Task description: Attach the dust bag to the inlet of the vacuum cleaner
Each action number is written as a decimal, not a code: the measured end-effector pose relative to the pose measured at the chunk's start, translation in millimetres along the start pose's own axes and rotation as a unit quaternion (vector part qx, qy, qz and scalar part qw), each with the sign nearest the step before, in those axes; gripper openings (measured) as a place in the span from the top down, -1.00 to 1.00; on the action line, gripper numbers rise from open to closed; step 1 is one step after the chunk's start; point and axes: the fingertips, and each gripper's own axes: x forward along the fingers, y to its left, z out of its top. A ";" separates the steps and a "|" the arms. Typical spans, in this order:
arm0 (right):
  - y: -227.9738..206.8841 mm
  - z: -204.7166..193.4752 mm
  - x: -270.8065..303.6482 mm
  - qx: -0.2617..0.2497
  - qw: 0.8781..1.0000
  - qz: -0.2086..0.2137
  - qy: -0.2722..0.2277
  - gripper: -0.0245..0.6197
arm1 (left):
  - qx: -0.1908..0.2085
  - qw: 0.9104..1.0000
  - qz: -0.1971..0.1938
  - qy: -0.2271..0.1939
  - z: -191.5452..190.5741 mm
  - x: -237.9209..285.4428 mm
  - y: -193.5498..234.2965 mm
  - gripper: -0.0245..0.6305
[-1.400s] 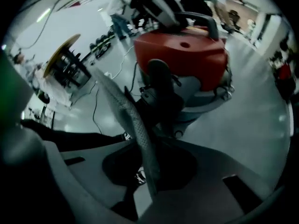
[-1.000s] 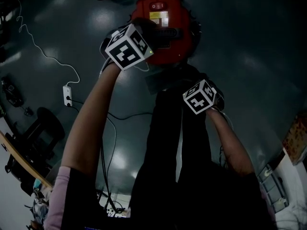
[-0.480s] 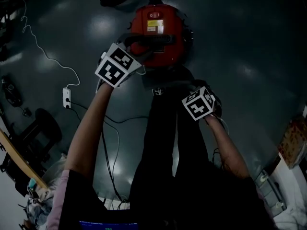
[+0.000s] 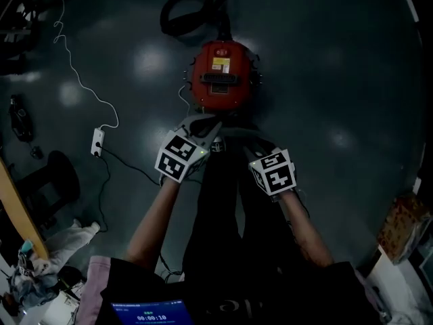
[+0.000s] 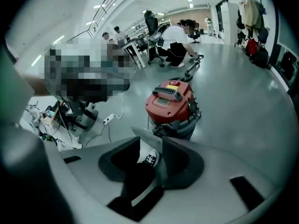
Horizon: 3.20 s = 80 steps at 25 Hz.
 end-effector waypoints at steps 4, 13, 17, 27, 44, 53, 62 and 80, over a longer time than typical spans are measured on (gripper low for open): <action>19.7 5.2 -59.4 0.003 0.999 0.001 -0.043 0.78 | -0.074 0.996 0.029 -0.043 18.2 -41.9 -56.6 0.88; 43.9 -36.4 -170.2 0.027 0.997 0.037 -0.058 0.80 | -0.162 0.977 0.101 -0.092 22.7 -125.1 -172.3 0.91; 52.7 -51.8 -200.6 0.054 0.995 0.045 -0.074 0.80 | -0.175 0.973 0.108 -0.101 20.5 -149.3 -217.1 0.91; 127.7 -64.7 -244.9 0.057 0.988 0.056 -0.132 0.80 | -0.160 0.976 0.106 -0.106 -28.2 -233.4 -293.2 0.91; 305.4 -217.7 -314.3 0.018 0.979 -0.019 -0.202 0.80 | -0.161 0.972 0.069 -0.157 -195.3 -384.7 -425.4 0.91; 342.4 -277.1 -357.0 -0.024 0.978 -0.028 -0.207 0.80 | -0.170 0.967 0.055 -0.182 -221.8 -396.6 -471.6 0.91; 355.2 -341.6 -389.4 -0.032 0.979 -0.001 -0.203 0.80 | -0.154 0.962 0.051 -0.218 -201.4 -397.4 -540.1 0.91; 343.6 -486.9 -455.1 -0.068 0.974 0.066 -0.208 0.80 | -0.179 0.953 0.106 -0.221 -258.6 -365.5 -709.6 0.91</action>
